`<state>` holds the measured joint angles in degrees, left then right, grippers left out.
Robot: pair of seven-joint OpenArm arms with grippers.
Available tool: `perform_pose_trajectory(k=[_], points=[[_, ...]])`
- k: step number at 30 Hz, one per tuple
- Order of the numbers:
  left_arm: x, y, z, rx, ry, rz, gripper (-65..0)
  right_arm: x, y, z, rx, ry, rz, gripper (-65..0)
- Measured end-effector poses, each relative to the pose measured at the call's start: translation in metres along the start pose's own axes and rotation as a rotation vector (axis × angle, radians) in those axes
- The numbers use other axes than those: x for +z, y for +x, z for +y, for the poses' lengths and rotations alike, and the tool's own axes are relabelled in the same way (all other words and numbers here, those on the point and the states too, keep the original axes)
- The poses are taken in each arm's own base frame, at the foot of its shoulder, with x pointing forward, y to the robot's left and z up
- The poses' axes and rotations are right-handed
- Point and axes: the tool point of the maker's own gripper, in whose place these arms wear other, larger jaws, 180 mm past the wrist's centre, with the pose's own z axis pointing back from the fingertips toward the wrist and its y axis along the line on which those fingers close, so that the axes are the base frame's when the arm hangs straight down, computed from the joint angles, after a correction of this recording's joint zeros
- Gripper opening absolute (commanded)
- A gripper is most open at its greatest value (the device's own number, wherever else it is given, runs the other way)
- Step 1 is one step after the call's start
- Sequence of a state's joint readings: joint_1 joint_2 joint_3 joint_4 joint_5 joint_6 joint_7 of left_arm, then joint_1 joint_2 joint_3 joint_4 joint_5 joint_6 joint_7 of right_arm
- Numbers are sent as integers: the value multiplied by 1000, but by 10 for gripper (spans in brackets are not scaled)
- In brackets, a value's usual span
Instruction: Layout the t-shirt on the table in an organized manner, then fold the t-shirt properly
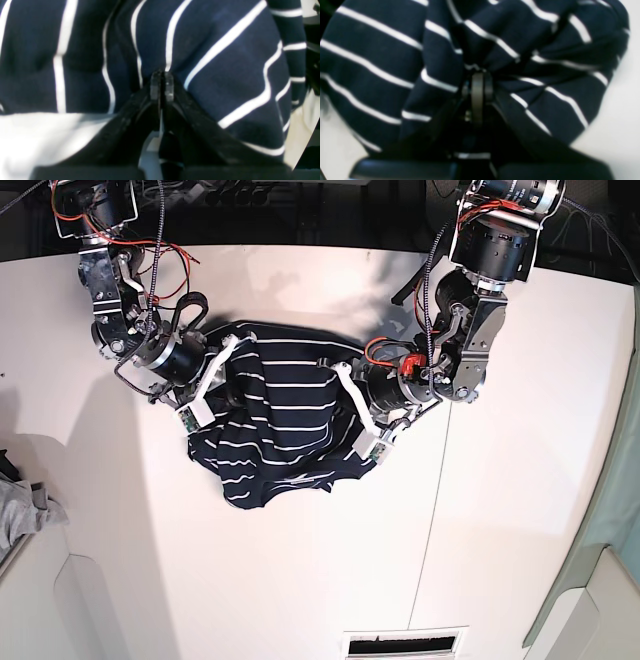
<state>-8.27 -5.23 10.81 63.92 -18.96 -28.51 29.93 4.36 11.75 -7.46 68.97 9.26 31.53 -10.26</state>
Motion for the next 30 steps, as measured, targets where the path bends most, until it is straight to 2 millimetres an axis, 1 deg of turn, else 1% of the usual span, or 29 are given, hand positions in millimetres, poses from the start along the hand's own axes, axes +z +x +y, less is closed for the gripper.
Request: perform_pose_trajectory(k=[3, 7, 10, 13, 15, 18, 20, 23, 25, 27, 30], points=[[4, 2, 2, -16, 4, -3, -624, 1, -1, 1, 2, 1, 5, -650], [16, 7, 7, -49, 30, 3, -624, 6, 8, -8, 2, -21, -11, -650], [29, 13, 7, -85, 40, 0, -624, 14, 20, -23, -5, -65, -44, -650], [38, 24, 2, -92, 27, -37, -624, 26, 34, -42, -8, -115, -88, -650], [42, 21, 0, -91, 23, -41, -624, 34, 36, -52, -29, -139, -78, -650], [55, -2, -2, -85, 29, -18, -624, 47, 34, -61, -84, -140, -45, -650], [71, -13, 0, -93, 48, -11, -624, 56, 33, -60, -122, -132, -34, -650], [100, -21, 1, -130, 73, -23, -624, 69, 19, -48, -173, -90, 8, -650], [119, -34, -5, -149, 74, -14, -624, 79, 5, -34, -201, -53, 44, -650], [134, -63, -14, -149, 69, 39, -624, 91, -12, -18, -221, -19, 82, -650], [155, -119, -36, -115, 35, 155, -624, 114, -35, 2, -244, 26, 139, -650]])
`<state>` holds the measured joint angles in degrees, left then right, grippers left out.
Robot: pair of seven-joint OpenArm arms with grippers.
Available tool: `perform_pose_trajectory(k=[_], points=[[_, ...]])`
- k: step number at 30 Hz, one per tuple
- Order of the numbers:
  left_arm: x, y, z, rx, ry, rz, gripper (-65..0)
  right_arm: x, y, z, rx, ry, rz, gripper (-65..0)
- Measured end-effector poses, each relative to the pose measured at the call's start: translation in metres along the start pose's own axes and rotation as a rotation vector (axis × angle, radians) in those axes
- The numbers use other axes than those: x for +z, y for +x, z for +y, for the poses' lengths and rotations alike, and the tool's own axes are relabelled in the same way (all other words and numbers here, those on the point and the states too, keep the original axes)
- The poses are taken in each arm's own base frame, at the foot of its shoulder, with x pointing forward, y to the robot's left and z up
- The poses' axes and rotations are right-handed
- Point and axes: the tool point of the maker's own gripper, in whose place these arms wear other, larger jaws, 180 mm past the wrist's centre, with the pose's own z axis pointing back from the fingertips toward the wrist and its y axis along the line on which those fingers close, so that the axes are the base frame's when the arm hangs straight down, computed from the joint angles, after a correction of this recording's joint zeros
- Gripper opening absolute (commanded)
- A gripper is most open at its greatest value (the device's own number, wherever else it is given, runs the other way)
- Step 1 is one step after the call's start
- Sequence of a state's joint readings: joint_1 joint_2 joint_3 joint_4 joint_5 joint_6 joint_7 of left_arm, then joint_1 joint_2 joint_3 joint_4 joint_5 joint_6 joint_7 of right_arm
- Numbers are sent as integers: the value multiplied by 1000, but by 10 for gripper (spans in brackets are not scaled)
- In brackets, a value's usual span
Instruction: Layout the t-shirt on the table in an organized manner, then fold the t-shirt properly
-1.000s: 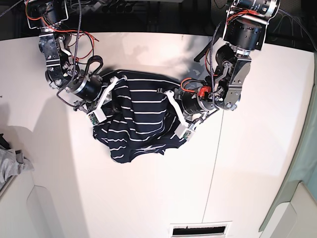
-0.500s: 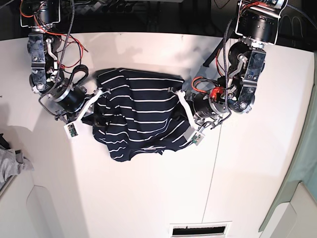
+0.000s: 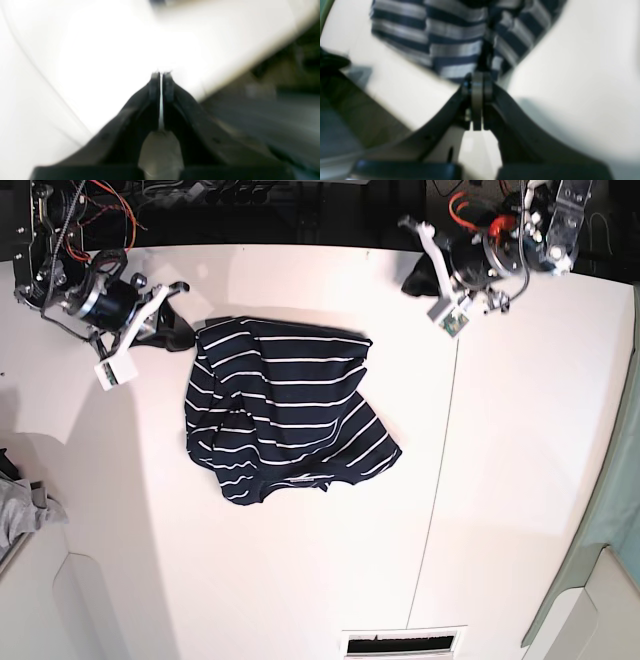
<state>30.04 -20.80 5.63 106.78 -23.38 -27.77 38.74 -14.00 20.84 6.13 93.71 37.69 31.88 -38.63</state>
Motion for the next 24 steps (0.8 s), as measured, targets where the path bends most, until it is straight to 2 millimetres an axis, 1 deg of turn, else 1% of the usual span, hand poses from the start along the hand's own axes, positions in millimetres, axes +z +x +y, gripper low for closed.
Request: perform_pose_trajectory(k=[2, 4, 6, 9, 10, 14, 16, 17, 19, 21, 24], points=[[8, -29, -17, 10, -16, 59, -625, 13, -23, 10, -22, 29, 49, -650], [15, -51, -29, 13, -22, 82, -625, 23, -50, 19, -41, 45, 116, -650], [22, -80, -39, 10, -22, 156, -625, 31, -80, 25, -72, 46, 181, -650], [27, -126, -48, 63, -41, 278, -625, 45, -125, 39, -136, 56, 271, -650], [27, -142, -48, 87, -42, 320, -625, 50, -140, 43, -147, 56, 307, -650], [21, -209, -23, 225, 90, 513, -625, 67, -198, 49, -167, 29, 461, -650], [17, -240, -21, 245, 87, 612, -625, 72, -224, 46, -203, -2, 527, -650], [15, -255, -23, 249, 76, 666, -625, 75, -237, 44, -229, -14, 557, -650], [7, -275, -23, 257, 70, 742, -625, 78, -257, 42, -274, -20, 598, -650], [-3, -287, -22, 252, 68, 798, -625, 71, -264, 35, -315, -37, 603, -650], [-22, -289, -16, 226, 60, 831, -624, 64, -278, 25, -345, -73, 643, -650]])
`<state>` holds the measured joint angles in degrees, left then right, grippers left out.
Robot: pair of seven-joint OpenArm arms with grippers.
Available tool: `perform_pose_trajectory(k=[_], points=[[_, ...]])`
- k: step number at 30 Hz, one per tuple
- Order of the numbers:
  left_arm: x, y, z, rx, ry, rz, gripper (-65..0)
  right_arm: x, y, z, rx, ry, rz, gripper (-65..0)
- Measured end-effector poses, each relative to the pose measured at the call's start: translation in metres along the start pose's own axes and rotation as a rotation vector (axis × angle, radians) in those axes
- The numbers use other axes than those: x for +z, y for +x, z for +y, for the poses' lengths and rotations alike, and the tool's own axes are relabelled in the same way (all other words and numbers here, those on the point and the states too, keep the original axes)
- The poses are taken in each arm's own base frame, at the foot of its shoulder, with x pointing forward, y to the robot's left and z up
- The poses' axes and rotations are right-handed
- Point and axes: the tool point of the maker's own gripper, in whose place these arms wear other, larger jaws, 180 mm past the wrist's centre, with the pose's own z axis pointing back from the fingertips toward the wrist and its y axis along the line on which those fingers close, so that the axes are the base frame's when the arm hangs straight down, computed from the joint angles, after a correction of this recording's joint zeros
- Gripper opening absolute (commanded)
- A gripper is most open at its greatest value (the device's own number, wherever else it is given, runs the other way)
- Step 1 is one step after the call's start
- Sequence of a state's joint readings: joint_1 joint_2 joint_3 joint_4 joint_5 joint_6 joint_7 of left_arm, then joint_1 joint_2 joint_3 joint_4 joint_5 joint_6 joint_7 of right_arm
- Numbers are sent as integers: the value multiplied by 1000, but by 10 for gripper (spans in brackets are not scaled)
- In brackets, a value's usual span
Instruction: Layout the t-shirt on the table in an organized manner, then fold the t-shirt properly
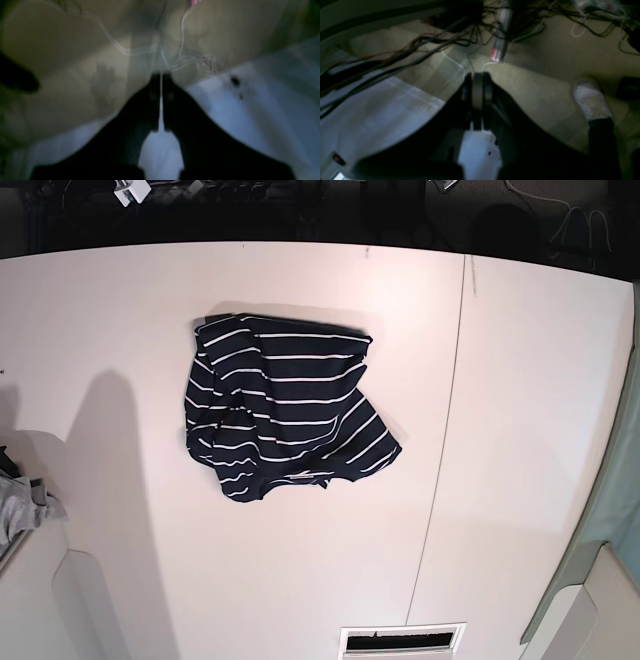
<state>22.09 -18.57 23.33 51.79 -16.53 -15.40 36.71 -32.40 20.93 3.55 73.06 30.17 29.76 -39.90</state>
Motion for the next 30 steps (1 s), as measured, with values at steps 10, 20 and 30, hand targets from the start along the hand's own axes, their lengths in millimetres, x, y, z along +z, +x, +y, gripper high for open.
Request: perform_pose_trajectory(k=[10, 20, 30], points=[[-8, 30, -25, -14, -40, -29, -624, -12, 20, 19, -106, 92, -99, -650], [-7, 51, -27, -5, -45, -190, -624, -5, 45, 33, -217, 190, -226, -650], [91, 133, -44, 68, -77, -1195, -624, -8, 41, 26, -168, 142, -212, -650]])
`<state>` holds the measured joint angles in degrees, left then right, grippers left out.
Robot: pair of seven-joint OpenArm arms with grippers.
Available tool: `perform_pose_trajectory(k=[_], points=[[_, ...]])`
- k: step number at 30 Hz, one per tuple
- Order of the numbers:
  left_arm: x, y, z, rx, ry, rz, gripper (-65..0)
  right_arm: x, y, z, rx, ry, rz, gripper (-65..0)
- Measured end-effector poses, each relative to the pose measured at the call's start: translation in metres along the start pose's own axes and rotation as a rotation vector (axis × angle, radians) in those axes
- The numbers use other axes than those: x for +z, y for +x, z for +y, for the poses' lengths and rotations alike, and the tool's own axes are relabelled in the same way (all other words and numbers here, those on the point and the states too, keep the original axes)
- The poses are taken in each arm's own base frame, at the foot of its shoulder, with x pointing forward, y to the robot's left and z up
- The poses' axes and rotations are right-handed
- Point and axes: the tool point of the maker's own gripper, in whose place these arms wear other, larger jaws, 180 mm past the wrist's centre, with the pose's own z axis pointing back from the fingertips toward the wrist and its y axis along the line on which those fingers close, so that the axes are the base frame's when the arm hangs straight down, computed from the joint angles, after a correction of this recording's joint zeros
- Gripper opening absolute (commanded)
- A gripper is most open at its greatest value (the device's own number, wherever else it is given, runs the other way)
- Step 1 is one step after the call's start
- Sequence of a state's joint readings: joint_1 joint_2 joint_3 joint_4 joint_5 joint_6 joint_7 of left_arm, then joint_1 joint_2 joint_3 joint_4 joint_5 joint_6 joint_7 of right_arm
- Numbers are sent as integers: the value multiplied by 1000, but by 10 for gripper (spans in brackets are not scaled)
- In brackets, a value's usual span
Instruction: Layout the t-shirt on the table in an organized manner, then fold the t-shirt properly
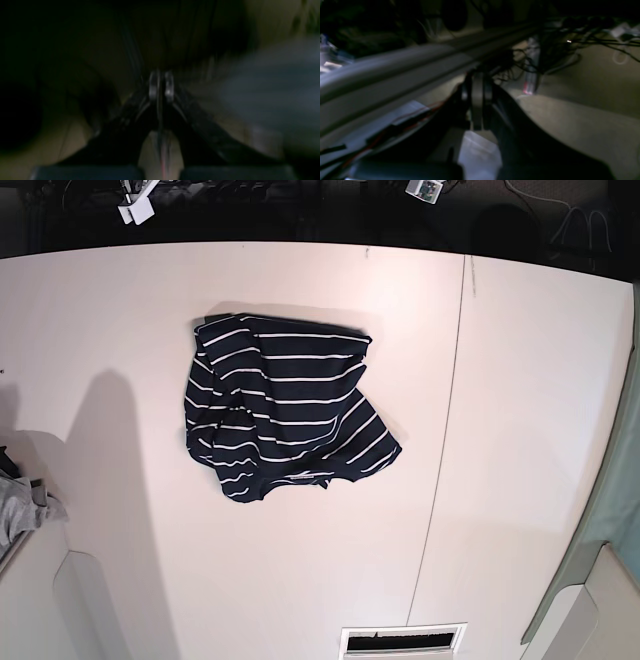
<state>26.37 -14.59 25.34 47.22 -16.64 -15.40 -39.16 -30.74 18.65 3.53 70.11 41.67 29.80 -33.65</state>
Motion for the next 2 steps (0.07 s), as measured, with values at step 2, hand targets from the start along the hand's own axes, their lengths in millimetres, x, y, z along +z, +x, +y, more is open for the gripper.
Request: perform_pose_trajectory(k=[2], points=[[14, 58, -1, 7, 4, -344, -624, 0, -4, -3, 23, -19, 19, -650]])
